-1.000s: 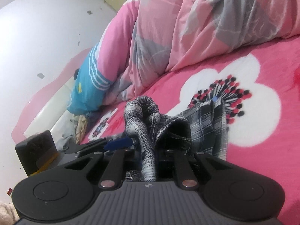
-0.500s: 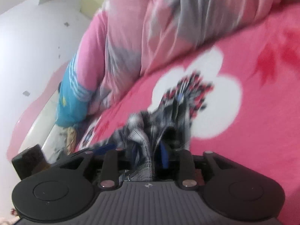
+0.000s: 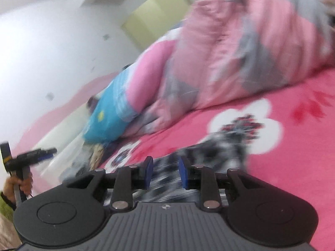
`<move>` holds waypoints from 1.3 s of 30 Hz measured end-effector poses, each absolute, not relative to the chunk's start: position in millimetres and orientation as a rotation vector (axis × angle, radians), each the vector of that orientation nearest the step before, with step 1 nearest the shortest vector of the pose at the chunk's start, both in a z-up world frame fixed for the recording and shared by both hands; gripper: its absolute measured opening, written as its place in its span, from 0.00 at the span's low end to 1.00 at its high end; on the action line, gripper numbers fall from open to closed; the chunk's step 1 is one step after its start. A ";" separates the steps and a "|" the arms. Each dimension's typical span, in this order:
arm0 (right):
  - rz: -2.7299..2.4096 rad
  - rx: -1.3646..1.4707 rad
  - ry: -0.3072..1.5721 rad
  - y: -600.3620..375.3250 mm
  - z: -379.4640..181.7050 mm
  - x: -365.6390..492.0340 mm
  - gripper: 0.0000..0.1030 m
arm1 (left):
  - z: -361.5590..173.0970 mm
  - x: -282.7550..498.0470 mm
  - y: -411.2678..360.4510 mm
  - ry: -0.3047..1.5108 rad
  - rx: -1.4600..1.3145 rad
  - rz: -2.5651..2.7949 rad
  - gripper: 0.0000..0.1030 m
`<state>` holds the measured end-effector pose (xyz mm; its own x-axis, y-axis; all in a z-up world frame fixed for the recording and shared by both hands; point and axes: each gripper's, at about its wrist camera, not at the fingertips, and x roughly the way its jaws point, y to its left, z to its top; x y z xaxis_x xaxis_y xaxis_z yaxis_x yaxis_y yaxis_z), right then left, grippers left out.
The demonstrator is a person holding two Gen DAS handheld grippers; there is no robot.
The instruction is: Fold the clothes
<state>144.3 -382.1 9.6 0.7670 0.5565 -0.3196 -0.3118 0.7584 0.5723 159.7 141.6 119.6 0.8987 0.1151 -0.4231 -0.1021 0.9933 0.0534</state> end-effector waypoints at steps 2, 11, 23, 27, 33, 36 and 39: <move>0.548 0.456 0.504 -348.3 24.6 142.3 0.28 | 127.0 138.4 161.1 0.399 0.100 0.205 0.59; 0.763 0.284 0.622 -171.0 30.5 178.0 0.26 | 17.2 111.5 190.7 0.607 -0.178 -0.029 0.59; 0.728 -0.083 0.780 15.7 -28.7 295.4 0.17 | -92.9 107.0 166.4 0.646 -0.248 -0.096 0.49; 0.697 -0.084 0.835 39.3 -62.5 332.1 0.12 | -95.9 104.2 161.8 0.621 -0.222 -0.098 0.49; 0.637 0.038 0.845 33.1 -63.3 368.6 0.14 | -101.2 103.2 175.1 0.617 -0.295 -0.138 0.48; 0.624 0.077 0.857 25.9 -50.4 382.7 0.26 | -102.3 103.5 176.6 0.613 -0.305 -0.144 0.48; 0.653 -0.042 0.936 47.7 -57.4 393.8 0.48 | -102.8 103.7 179.7 0.610 -0.327 -0.153 0.48</move>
<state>393.8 47.8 -57.4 0.4162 0.5024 -0.7579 -0.5379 0.8081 0.2403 103.7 179.7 -102.8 0.8104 -0.2359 -0.5362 0.0448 0.9376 -0.3448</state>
